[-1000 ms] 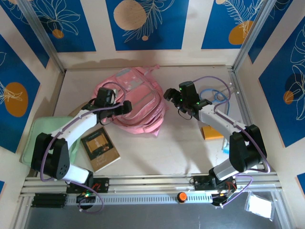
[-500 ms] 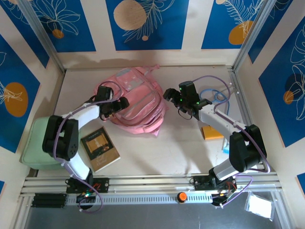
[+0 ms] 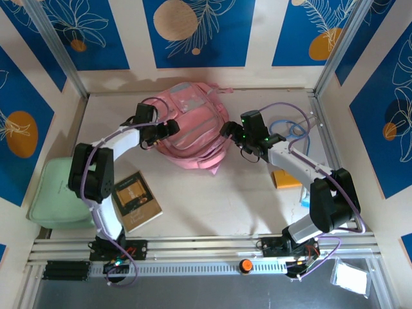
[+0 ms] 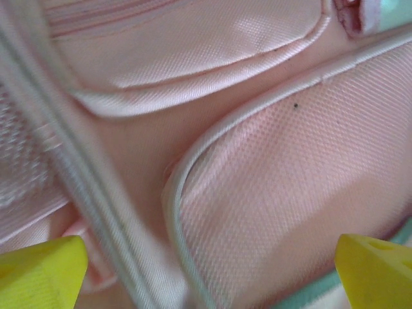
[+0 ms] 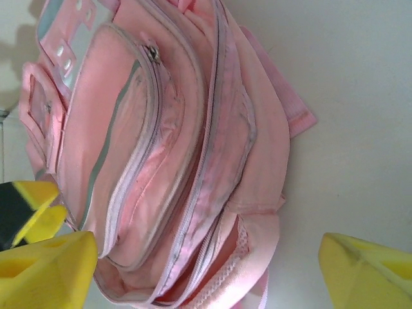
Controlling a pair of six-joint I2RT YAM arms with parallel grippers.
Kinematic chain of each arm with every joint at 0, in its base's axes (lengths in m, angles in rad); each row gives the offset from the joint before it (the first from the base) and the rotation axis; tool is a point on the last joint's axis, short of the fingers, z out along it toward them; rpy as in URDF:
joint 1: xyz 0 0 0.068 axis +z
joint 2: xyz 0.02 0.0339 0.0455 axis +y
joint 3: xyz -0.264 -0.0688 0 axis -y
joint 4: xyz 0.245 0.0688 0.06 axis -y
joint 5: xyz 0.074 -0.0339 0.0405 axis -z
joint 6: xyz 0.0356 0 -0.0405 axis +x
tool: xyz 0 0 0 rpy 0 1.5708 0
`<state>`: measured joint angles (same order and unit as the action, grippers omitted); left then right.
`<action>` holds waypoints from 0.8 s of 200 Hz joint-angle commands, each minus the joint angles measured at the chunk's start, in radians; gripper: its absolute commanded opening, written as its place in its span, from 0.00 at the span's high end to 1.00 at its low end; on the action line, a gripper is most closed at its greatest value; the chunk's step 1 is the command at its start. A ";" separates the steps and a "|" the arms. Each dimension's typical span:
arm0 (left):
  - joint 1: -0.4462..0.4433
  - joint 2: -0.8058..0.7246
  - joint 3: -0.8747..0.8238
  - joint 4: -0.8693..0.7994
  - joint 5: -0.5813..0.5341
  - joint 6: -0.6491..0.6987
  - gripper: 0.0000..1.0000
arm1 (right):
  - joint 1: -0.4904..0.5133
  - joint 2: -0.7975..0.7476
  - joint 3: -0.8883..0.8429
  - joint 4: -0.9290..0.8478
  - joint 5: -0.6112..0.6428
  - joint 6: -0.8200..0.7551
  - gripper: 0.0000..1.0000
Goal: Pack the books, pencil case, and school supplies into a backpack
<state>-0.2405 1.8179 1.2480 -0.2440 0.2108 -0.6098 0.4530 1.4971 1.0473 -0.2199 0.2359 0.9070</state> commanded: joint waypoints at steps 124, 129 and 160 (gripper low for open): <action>-0.018 -0.659 -0.628 -0.381 -0.135 -0.245 0.02 | 0.071 0.101 0.146 -0.054 -0.008 -0.086 0.08; -0.022 -0.647 -0.631 -0.360 -0.117 -0.253 0.02 | 0.072 0.101 0.147 -0.056 -0.008 -0.084 0.08; -0.054 -0.547 -0.631 -0.222 -0.046 -0.283 0.02 | 0.075 0.103 0.149 -0.065 -0.003 -0.082 0.08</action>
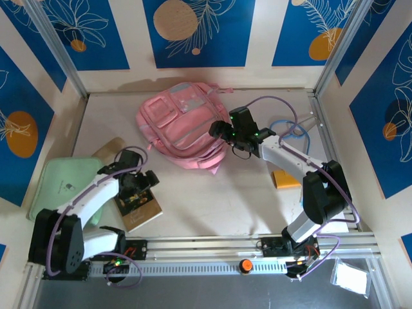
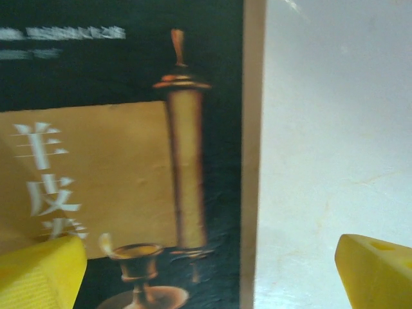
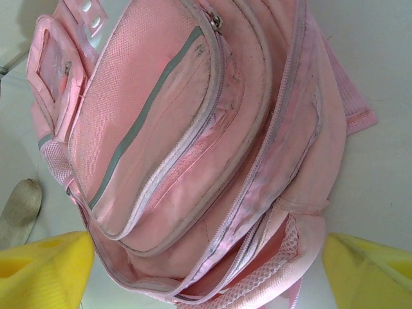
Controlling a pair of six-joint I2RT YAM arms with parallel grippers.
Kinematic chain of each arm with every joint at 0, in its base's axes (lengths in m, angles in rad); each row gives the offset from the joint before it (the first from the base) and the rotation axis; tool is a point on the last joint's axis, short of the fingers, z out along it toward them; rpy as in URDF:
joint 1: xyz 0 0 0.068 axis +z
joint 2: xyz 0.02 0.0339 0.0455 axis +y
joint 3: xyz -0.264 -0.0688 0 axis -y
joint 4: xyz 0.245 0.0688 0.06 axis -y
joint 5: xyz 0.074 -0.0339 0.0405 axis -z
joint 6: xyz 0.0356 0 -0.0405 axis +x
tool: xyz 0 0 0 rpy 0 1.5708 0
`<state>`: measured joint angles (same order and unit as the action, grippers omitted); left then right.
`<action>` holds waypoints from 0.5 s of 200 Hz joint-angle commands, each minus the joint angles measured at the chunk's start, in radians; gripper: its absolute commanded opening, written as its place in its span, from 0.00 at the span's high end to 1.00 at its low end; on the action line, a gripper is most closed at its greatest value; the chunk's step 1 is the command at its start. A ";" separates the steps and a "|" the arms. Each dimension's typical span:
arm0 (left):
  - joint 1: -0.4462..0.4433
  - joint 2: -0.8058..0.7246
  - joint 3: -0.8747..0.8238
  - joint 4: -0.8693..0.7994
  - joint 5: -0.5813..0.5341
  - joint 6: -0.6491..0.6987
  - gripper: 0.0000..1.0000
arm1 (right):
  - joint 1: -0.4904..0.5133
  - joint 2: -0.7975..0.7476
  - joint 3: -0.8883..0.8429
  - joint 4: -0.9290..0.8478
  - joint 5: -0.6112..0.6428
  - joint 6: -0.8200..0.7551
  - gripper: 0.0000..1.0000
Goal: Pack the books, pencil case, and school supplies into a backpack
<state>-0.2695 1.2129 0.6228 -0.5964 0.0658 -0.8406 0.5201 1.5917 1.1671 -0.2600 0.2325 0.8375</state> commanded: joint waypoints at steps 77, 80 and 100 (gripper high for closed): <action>-0.051 0.178 0.126 0.210 0.166 -0.011 0.02 | 0.065 0.026 0.089 -0.053 -0.053 -0.101 0.11; -0.050 0.170 0.135 0.189 0.153 0.001 0.02 | 0.074 0.031 0.096 -0.058 -0.059 -0.112 0.11; -0.021 0.102 0.176 0.042 0.065 0.074 0.00 | 0.137 0.074 0.164 -0.094 -0.101 -0.191 0.13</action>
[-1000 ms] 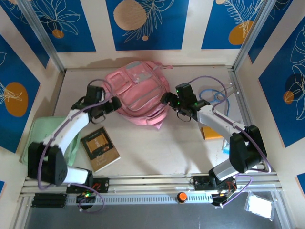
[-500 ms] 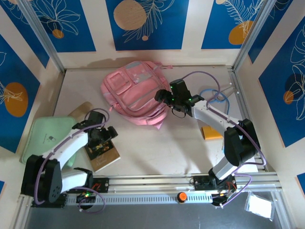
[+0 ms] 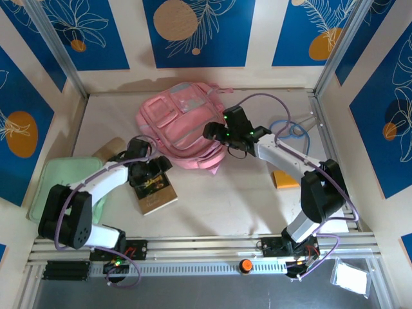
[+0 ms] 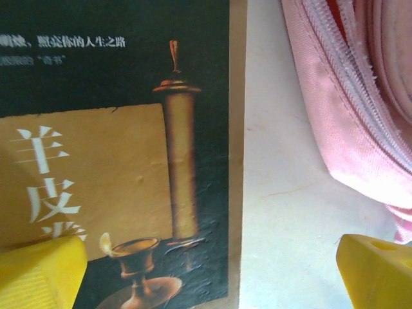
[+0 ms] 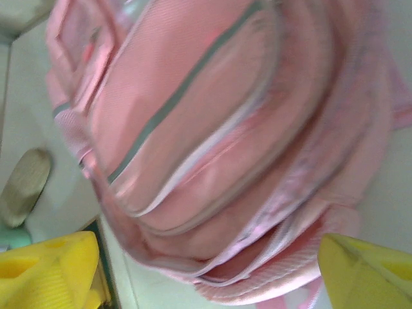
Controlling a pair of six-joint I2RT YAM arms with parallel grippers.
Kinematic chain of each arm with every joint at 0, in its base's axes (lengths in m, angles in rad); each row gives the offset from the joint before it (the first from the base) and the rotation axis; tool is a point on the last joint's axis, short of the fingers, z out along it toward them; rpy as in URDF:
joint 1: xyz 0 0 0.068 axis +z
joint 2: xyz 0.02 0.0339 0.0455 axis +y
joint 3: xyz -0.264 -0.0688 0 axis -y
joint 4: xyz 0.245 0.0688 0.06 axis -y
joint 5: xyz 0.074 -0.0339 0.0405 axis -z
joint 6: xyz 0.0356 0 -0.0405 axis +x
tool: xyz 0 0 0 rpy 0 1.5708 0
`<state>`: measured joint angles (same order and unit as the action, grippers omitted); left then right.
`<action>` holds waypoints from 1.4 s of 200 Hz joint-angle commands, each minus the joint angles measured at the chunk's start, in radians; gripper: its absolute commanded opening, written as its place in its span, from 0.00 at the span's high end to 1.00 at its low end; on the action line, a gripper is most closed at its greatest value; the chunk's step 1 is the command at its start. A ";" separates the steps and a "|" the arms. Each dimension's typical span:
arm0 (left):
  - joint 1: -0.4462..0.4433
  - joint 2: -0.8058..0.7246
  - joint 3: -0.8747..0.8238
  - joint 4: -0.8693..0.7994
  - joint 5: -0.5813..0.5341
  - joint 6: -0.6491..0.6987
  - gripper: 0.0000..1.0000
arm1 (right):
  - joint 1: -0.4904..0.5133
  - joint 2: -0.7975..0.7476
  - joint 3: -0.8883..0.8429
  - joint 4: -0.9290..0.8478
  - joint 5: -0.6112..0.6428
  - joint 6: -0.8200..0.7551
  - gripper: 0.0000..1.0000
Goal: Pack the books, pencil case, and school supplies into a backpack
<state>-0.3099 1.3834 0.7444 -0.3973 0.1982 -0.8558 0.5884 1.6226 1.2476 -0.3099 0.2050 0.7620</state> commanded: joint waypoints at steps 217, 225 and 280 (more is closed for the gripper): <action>0.273 -0.187 -0.199 -0.121 0.022 0.185 0.29 | 0.355 0.768 0.787 -0.459 -0.137 -0.293 0.65; 0.273 -0.179 -0.199 -0.112 0.028 0.188 0.31 | 0.356 0.775 0.791 -0.464 -0.138 -0.293 0.66; 0.273 -0.142 -0.207 -0.075 0.058 0.189 0.35 | 0.355 0.808 0.769 -0.474 -0.144 -0.293 0.70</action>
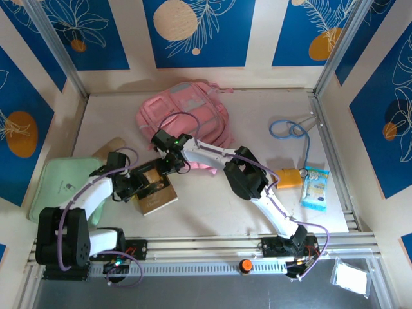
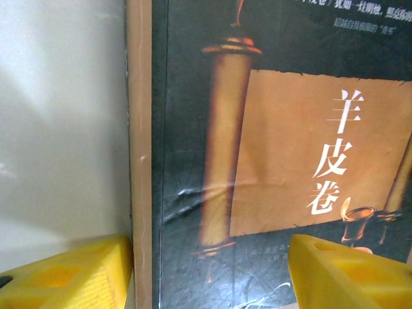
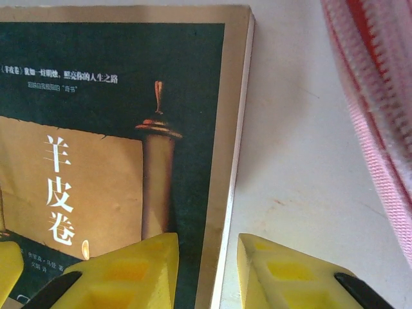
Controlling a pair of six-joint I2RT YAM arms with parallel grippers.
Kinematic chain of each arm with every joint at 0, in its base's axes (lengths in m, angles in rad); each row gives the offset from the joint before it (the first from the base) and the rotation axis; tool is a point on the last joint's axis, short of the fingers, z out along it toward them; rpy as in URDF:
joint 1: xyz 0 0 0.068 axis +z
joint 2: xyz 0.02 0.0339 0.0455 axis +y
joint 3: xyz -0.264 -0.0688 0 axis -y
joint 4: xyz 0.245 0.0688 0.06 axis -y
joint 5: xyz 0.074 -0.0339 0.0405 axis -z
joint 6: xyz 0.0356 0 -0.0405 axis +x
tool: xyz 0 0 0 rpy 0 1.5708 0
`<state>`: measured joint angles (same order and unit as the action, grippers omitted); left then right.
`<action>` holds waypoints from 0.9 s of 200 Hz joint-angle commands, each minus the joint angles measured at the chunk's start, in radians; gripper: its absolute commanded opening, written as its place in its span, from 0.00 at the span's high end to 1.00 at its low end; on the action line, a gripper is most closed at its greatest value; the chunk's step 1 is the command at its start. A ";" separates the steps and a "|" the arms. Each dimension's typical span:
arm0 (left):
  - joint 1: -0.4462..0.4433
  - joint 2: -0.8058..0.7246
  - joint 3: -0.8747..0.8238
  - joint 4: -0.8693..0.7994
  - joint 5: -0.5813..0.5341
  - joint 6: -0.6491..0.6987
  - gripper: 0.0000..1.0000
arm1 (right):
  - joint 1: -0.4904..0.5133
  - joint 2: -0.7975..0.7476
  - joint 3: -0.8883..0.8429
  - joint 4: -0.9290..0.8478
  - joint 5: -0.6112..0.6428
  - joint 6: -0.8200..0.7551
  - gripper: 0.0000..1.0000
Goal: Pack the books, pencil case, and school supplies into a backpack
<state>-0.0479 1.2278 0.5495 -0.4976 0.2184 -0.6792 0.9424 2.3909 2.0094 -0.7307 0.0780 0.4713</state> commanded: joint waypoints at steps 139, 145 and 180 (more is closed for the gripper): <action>0.011 -0.199 0.036 0.097 0.378 0.022 0.41 | -0.019 0.074 -0.015 -0.062 -0.024 0.035 0.78; 0.011 -0.212 0.033 0.102 0.385 0.014 0.42 | -0.021 0.076 -0.017 -0.061 -0.027 0.040 0.78; 0.011 -0.208 -0.011 0.153 0.389 -0.023 0.48 | -0.032 0.081 -0.021 -0.060 -0.036 0.047 0.81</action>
<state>-0.0319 1.0107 0.5457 -0.4671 0.4900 -0.6739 0.8982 2.3981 2.0094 -0.7269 0.0704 0.4984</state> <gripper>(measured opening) 0.542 0.201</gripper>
